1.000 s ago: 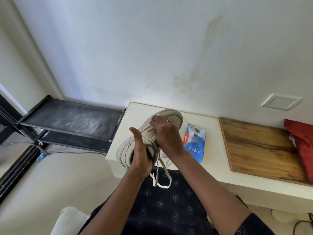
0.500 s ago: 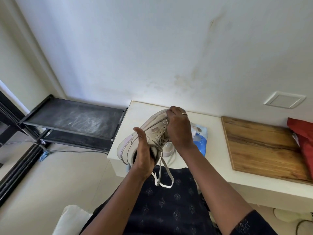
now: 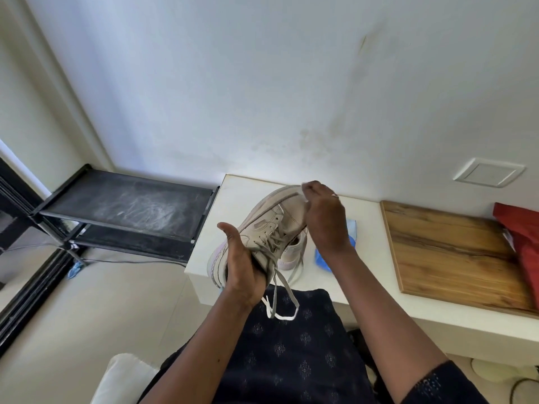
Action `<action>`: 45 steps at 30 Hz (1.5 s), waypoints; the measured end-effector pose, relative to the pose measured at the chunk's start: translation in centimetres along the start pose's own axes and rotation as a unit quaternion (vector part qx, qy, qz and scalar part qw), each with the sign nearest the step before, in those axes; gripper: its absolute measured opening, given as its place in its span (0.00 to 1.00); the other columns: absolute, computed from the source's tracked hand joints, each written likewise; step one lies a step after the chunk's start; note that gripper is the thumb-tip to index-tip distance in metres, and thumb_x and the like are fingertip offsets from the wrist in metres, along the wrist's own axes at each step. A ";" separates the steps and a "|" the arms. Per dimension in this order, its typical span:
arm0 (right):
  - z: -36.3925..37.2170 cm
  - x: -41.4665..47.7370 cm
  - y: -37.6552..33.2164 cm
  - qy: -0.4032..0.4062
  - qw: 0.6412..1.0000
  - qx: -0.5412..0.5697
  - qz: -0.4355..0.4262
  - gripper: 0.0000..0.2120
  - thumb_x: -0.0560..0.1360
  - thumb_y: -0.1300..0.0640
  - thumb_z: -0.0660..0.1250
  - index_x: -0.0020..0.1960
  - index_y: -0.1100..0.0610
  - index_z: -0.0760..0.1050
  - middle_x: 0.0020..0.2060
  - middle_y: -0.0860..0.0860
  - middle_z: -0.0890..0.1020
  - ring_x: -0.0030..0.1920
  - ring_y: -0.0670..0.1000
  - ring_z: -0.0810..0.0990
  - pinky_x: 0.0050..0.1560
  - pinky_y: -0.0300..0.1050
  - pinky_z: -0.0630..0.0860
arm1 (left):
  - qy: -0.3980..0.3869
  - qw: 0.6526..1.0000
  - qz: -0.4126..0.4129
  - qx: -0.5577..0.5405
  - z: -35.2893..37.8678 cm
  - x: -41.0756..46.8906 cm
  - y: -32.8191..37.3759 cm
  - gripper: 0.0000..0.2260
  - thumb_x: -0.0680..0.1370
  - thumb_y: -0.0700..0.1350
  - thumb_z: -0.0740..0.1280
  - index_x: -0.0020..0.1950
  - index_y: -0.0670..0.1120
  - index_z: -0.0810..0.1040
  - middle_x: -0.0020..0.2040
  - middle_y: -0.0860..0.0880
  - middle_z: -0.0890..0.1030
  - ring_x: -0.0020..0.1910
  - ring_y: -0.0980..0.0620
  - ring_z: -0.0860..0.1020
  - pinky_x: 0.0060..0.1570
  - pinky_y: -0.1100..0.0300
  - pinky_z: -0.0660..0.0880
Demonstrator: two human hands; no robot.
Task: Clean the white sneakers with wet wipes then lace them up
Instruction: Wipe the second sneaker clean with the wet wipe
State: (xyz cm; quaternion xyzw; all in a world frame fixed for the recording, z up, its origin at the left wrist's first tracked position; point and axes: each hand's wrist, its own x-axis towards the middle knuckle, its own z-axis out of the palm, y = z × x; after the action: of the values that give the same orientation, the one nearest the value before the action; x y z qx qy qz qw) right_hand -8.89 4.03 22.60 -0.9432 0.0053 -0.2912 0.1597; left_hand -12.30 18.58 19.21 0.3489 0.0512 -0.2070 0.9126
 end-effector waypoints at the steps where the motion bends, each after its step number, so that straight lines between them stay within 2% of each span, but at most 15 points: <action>1: 0.0 0.2 0.3 0.007 0.999 0.020 0.032 0.19 0.67 0.77 0.62 0.55 0.68 0.78 0.49 0.58 0.82 0.46 0.60 0.81 0.48 0.45 0.77 | 0.000 1.000 0.002 -0.020 -0.3 0.1 0.1 0.45 0.64 0.78 0.51 0.60 0.43 0.80 0.57 0.41 0.77 0.54 0.44 0.76 0.52 0.53 0.72; 5: 0.7 -1.2 -0.4 0.066 0.994 0.063 0.067 0.18 0.72 0.72 0.57 0.59 0.66 0.77 0.55 0.58 0.81 0.49 0.58 0.82 0.54 0.40 0.73 | -0.008 0.996 -0.042 -0.080 -0.9 0.2 0.8 0.47 0.61 0.80 0.55 0.58 0.41 0.81 0.60 0.41 0.74 0.57 0.44 0.72 0.53 0.57 0.61; 7: 1.6 -2.6 -1.6 0.096 0.989 0.086 0.068 0.17 0.74 0.67 0.55 0.59 0.66 0.77 0.56 0.60 0.80 0.51 0.58 0.82 0.54 0.42 0.75 | -0.014 0.991 -0.053 -0.121 -1.0 0.4 1.0 0.48 0.62 0.78 0.59 0.61 0.38 0.78 0.64 0.39 0.72 0.63 0.43 0.69 0.66 0.54 0.60; 9: 2.7 -4.4 -2.8 0.111 0.987 0.102 0.060 0.17 0.72 0.71 0.59 0.60 0.67 0.76 0.57 0.63 0.79 0.56 0.59 0.79 0.58 0.46 0.74 | -0.028 0.982 -0.067 -0.173 -0.9 0.5 1.0 0.47 0.65 0.75 0.61 0.64 0.34 0.74 0.69 0.40 0.66 0.68 0.44 0.64 0.73 0.50 0.55; 12: 3.7 -6.3 -3.2 0.111 0.989 0.094 0.016 0.18 0.72 0.72 0.58 0.60 0.69 0.75 0.58 0.64 0.77 0.59 0.60 0.76 0.64 0.44 0.68 | -0.050 0.972 -0.085 -0.214 -0.8 0.2 1.2 0.46 0.69 0.71 0.60 0.70 0.33 0.66 0.68 0.33 0.69 0.69 0.37 0.68 0.69 0.43 0.61; 17: 3.2 -5.0 -1.8 0.090 0.991 0.058 -0.076 0.17 0.73 0.69 0.56 0.58 0.70 0.76 0.57 0.65 0.77 0.58 0.63 0.77 0.70 0.37 0.59 | -0.072 0.956 -0.131 -0.251 -0.4 0.0 1.7 0.38 0.73 0.61 0.63 0.72 0.35 0.63 0.69 0.36 0.69 0.68 0.41 0.70 0.69 0.47 0.63; 20: 2.6 -2.4 -0.9 0.087 0.992 0.040 -0.078 0.17 0.71 0.72 0.60 0.58 0.68 0.77 0.57 0.64 0.78 0.58 0.62 0.77 0.65 0.42 0.67 | -0.068 0.963 -0.137 -0.223 0.0 0.1 2.1 0.32 0.76 0.56 0.60 0.72 0.34 0.64 0.70 0.36 0.67 0.70 0.42 0.66 0.70 0.48 0.61; 23: 2.1 -0.1 -1.1 0.096 0.992 0.070 -0.038 0.19 0.66 0.76 0.64 0.55 0.67 0.79 0.54 0.62 0.81 0.55 0.62 0.79 0.56 0.53 0.75 | -0.050 0.961 -0.155 -0.223 0.1 0.2 1.9 0.29 0.76 0.53 0.59 0.69 0.35 0.68 0.64 0.35 0.73 0.65 0.41 0.72 0.66 0.44 0.65; 27: 1.4 -0.2 -2.4 0.089 0.989 0.097 -0.069 0.16 0.65 0.76 0.65 0.50 0.67 0.81 0.50 0.59 0.82 0.55 0.57 0.80 0.60 0.39 0.70 | -0.037 0.955 -0.169 -0.241 -0.8 0.8 1.2 0.26 0.74 0.49 0.60 0.67 0.35 0.70 0.64 0.37 0.74 0.61 0.40 0.74 0.69 0.45 0.63; 29: 1.3 -1.4 -3.3 0.076 0.989 0.083 -0.095 0.13 0.66 0.74 0.65 0.48 0.67 0.81 0.48 0.60 0.83 0.53 0.57 0.81 0.59 0.37 0.68 | -0.025 0.953 -0.162 -0.255 -0.8 1.2 1.6 0.24 0.71 0.46 0.63 0.61 0.33 0.75 0.60 0.37 0.77 0.59 0.41 0.77 0.67 0.46 0.64; 33: 1.9 -5.1 -5.4 0.060 0.987 0.099 -0.109 0.13 0.73 0.64 0.59 0.48 0.66 0.81 0.49 0.59 0.83 0.54 0.56 0.81 0.56 0.44 0.76 | -0.007 0.940 -0.164 -0.300 -1.5 1.7 2.3 0.22 0.63 0.39 0.72 0.55 0.32 0.76 0.51 0.40 0.79 0.55 0.52 0.77 0.61 0.59 0.70; 35: 2.0 -6.0 -5.4 0.062 0.984 0.107 -0.126 0.13 0.73 0.63 0.59 0.49 0.66 0.81 0.48 0.59 0.83 0.53 0.56 0.81 0.57 0.45 0.75 | -0.003 0.936 -0.168 -0.309 -2.4 1.9 2.1 0.23 0.61 0.35 0.75 0.54 0.30 0.76 0.52 0.42 0.78 0.59 0.59 0.74 0.61 0.65 0.69; 39: 1.8 -4.5 -3.4 0.049 0.981 0.060 -0.181 0.14 0.72 0.66 0.59 0.51 0.67 0.80 0.50 0.60 0.82 0.55 0.58 0.80 0.55 0.46 0.77 | -0.005 0.944 -0.165 -0.285 -2.3 1.5 1.8 0.24 0.66 0.38 0.69 0.60 0.30 0.73 0.57 0.37 0.77 0.63 0.48 0.73 0.69 0.57 0.63; 42: 1.3 -2.1 -2.6 0.070 0.987 0.054 -0.135 0.13 0.68 0.73 0.67 0.51 0.67 0.80 0.50 0.59 0.82 0.53 0.56 0.81 0.51 0.46 0.79 | -0.006 0.960 -0.135 -0.247 -2.0 1.2 1.7 0.31 0.61 0.37 0.75 0.62 0.32 0.73 0.60 0.38 0.76 0.66 0.45 0.70 0.70 0.46 0.61; 45: 0.9 1.3 -2.2 0.072 0.993 0.078 -0.049 0.12 0.69 0.73 0.68 0.51 0.65 0.80 0.48 0.56 0.82 0.48 0.55 0.82 0.49 0.44 0.78 | 0.010 0.964 -0.138 -0.225 -2.2 1.4 1.6 0.29 0.56 0.37 0.77 0.56 0.35 0.75 0.55 0.42 0.75 0.57 0.44 0.75 0.72 0.53 0.59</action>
State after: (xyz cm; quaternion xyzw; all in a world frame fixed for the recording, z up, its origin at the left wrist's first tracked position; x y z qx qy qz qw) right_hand -7.45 6.27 23.29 -0.9036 -0.0522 -0.3651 0.2177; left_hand -10.29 20.57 18.22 0.1261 0.1537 -0.3102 0.9297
